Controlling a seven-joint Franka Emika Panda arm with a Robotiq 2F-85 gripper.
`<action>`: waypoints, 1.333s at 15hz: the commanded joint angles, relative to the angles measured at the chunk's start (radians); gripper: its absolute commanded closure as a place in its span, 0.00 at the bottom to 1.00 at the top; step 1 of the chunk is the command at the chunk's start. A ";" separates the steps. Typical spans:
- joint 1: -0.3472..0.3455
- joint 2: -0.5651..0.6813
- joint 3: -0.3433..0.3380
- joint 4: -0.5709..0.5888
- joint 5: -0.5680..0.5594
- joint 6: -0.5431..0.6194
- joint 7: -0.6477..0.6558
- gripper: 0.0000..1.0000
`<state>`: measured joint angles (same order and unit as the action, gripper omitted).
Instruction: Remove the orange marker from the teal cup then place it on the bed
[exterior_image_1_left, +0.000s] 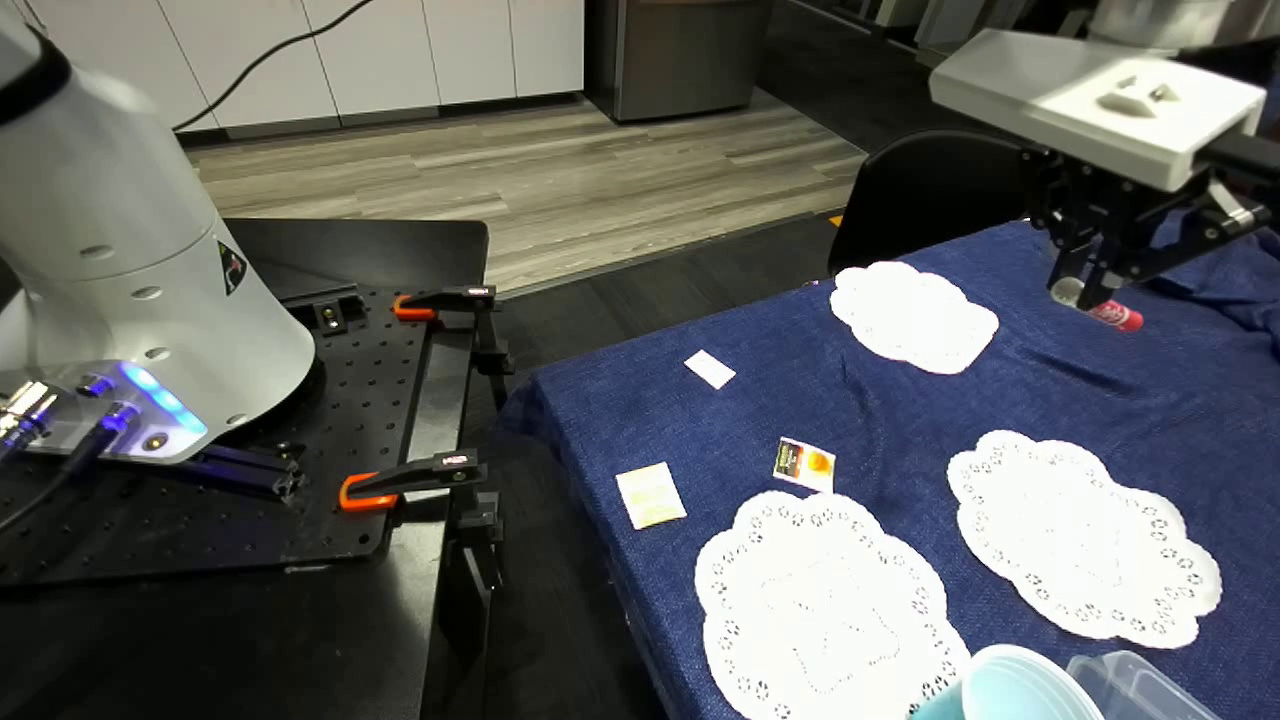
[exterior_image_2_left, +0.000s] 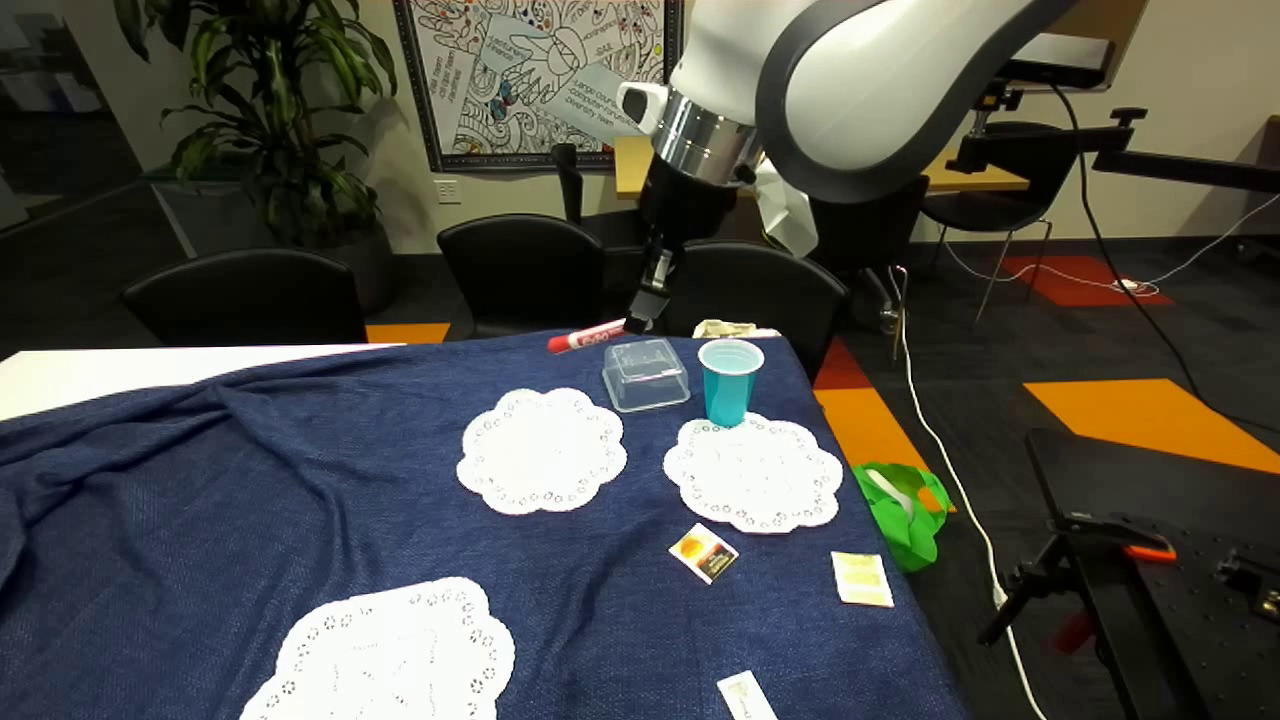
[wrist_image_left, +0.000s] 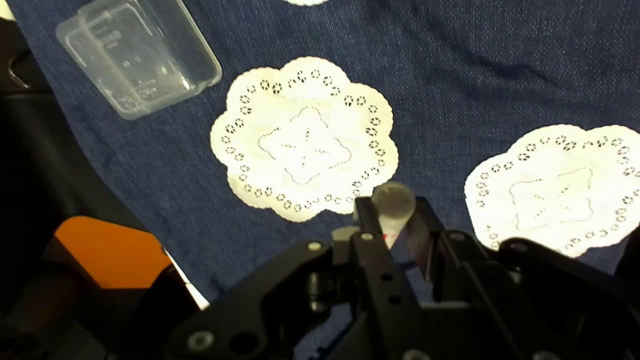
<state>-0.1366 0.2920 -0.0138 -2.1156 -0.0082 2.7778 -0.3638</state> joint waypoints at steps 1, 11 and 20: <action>-0.104 0.032 0.138 0.004 0.144 0.097 -0.232 0.95; -0.264 0.108 0.325 0.060 0.396 -0.064 -0.737 0.95; -0.193 0.208 0.226 0.172 0.336 -0.219 -0.810 0.95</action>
<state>-0.3643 0.4613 0.2503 -2.0085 0.3545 2.6188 -1.1580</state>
